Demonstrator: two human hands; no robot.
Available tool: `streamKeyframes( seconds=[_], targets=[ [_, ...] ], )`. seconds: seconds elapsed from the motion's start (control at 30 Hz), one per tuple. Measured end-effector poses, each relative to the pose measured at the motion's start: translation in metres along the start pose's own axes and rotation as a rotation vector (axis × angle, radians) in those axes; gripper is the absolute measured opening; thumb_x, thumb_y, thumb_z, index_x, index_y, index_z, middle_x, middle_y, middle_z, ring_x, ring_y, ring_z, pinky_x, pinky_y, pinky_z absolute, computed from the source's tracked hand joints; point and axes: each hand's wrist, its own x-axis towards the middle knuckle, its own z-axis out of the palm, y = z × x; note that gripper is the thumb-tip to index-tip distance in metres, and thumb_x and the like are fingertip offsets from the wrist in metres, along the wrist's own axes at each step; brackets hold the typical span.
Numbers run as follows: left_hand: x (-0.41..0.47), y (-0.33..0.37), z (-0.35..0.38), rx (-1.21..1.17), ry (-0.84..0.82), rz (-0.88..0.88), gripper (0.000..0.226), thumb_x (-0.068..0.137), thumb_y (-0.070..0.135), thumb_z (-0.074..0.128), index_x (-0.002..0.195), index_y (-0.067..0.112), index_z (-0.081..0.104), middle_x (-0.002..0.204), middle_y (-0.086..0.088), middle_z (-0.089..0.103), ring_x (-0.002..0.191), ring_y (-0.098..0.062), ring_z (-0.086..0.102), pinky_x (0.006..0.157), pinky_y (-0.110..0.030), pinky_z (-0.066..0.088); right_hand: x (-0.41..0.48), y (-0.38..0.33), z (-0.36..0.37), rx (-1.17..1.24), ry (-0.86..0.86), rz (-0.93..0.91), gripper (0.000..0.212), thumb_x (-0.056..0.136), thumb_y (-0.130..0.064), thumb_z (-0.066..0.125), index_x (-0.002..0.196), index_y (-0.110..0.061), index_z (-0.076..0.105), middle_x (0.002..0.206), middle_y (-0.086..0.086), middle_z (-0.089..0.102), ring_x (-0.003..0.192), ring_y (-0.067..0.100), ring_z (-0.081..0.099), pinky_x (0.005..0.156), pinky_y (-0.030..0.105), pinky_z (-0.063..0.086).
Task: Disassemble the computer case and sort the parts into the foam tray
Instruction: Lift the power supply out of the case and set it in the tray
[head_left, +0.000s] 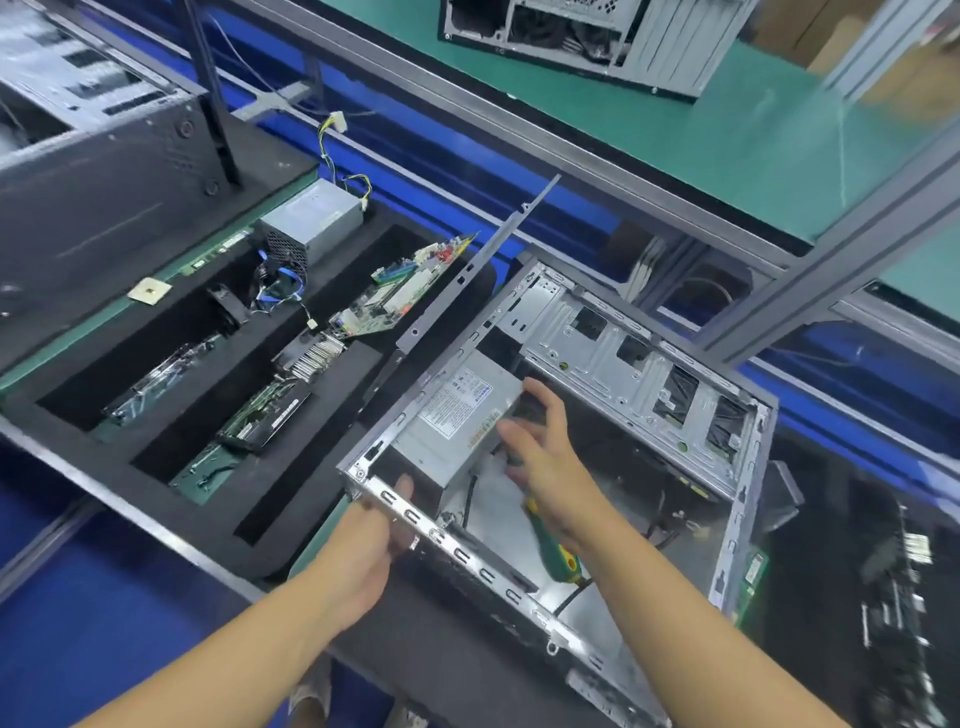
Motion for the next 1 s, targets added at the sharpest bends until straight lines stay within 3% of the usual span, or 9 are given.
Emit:
streamKeyframes(
  seconds=[0.03, 0.07, 0.1, 0.13, 0.23, 0.33, 0.4, 0.83, 1.0],
  targets=[
    [0.001, 0.001, 0.000, -0.040, -0.020, -0.001, 0.034, 0.107, 0.021, 0.046, 0.138, 0.011, 0.053, 0.132, -0.011, 0.061, 0.139, -0.036, 0.043, 0.117, -0.045, 0.033, 0.005, 0.006, 0.001, 0.182, 0.047, 0.089, 0.056, 0.098, -0.035, 0.062, 0.145, -0.032, 0.032, 0.130, 0.005, 0.055, 0.118, 0.019, 0.059, 0.093, 0.035, 0.054],
    [0.001, 0.003, 0.000, -0.060, -0.052, -0.004, 0.043, 0.106, 0.032, 0.045, 0.144, 0.014, 0.048, 0.122, -0.015, 0.060, 0.108, -0.034, 0.049, 0.112, -0.043, 0.035, 0.012, 0.010, 0.001, 0.325, 0.109, 0.176, 0.047, 0.100, -0.035, 0.059, 0.141, -0.024, 0.038, 0.124, 0.009, 0.058, 0.113, 0.023, 0.062, 0.092, 0.040, 0.056],
    [0.001, 0.005, 0.001, -0.050, -0.098, -0.003, 0.053, 0.103, 0.044, 0.044, 0.148, 0.017, 0.044, 0.113, -0.012, 0.053, 0.098, -0.025, 0.027, 0.110, -0.042, 0.036, 0.018, 0.013, 0.002, 0.402, 0.147, 0.251, 0.039, 0.100, -0.038, 0.056, 0.133, -0.020, 0.045, 0.118, 0.010, 0.059, 0.108, 0.025, 0.062, 0.089, 0.041, 0.057],
    [0.000, 0.008, 0.003, -0.021, -0.144, 0.002, 0.062, 0.097, 0.055, 0.044, 0.148, 0.021, 0.045, 0.112, -0.010, 0.049, 0.099, -0.031, 0.039, 0.114, -0.043, 0.034, 0.023, 0.015, 0.004, 0.407, 0.138, 0.297, 0.037, 0.101, -0.045, 0.053, 0.127, -0.019, 0.052, 0.115, 0.009, 0.059, 0.103, 0.023, 0.062, 0.085, 0.040, 0.056],
    [-0.003, 0.014, 0.004, 0.020, -0.178, 0.029, 0.072, 0.080, 0.065, 0.053, 0.143, 0.029, 0.051, 0.121, -0.007, 0.055, 0.107, -0.031, 0.047, 0.117, -0.054, 0.032, 0.031, 0.017, 0.013, 0.262, 0.062, 0.267, 0.068, 0.092, -0.069, 0.048, 0.140, -0.021, 0.046, 0.125, 0.004, 0.056, 0.101, 0.019, 0.056, 0.092, 0.039, 0.049],
    [-0.003, 0.016, 0.002, 0.001, -0.174, 0.087, 0.073, 0.077, 0.058, 0.060, 0.143, 0.029, 0.051, 0.117, -0.017, 0.061, 0.107, -0.038, 0.052, 0.112, -0.061, 0.036, 0.028, 0.021, 0.024, 0.085, 0.041, 0.147, 0.107, 0.065, -0.095, 0.048, 0.153, -0.040, 0.022, 0.157, -0.001, 0.035, 0.138, 0.024, 0.041, 0.112, 0.052, 0.040],
    [-0.004, 0.014, 0.002, -0.008, -0.186, 0.118, 0.064, 0.081, 0.058, 0.058, 0.139, 0.032, 0.055, 0.126, -0.012, 0.068, 0.115, -0.041, 0.057, 0.109, -0.060, 0.040, 0.025, 0.022, 0.029, 0.021, -0.022, 0.080, 0.120, 0.057, -0.099, 0.050, 0.155, -0.039, 0.016, 0.159, -0.006, 0.032, 0.145, 0.020, 0.034, 0.118, 0.054, 0.032],
    [-0.001, 0.010, 0.014, 0.017, -0.133, 0.183, 0.060, 0.090, 0.060, 0.047, 0.138, 0.025, 0.055, 0.127, -0.007, 0.068, 0.113, -0.035, 0.066, 0.107, -0.053, 0.045, 0.031, 0.013, 0.030, -0.065, 0.081, -0.062, 0.094, 0.074, -0.077, 0.055, 0.148, -0.027, 0.026, 0.151, -0.005, 0.039, 0.142, 0.017, 0.036, 0.116, 0.050, 0.034],
    [-0.003, 0.007, 0.020, 0.033, -0.152, 0.123, 0.073, 0.082, 0.073, 0.045, 0.134, 0.023, 0.055, 0.120, -0.010, 0.071, 0.111, -0.024, 0.069, 0.106, -0.044, 0.044, 0.032, 0.008, 0.022, -0.119, 0.150, -0.100, 0.069, 0.072, -0.076, 0.049, 0.128, -0.040, 0.030, 0.133, -0.022, 0.036, 0.122, -0.007, 0.025, 0.103, 0.028, 0.026]
  ],
)
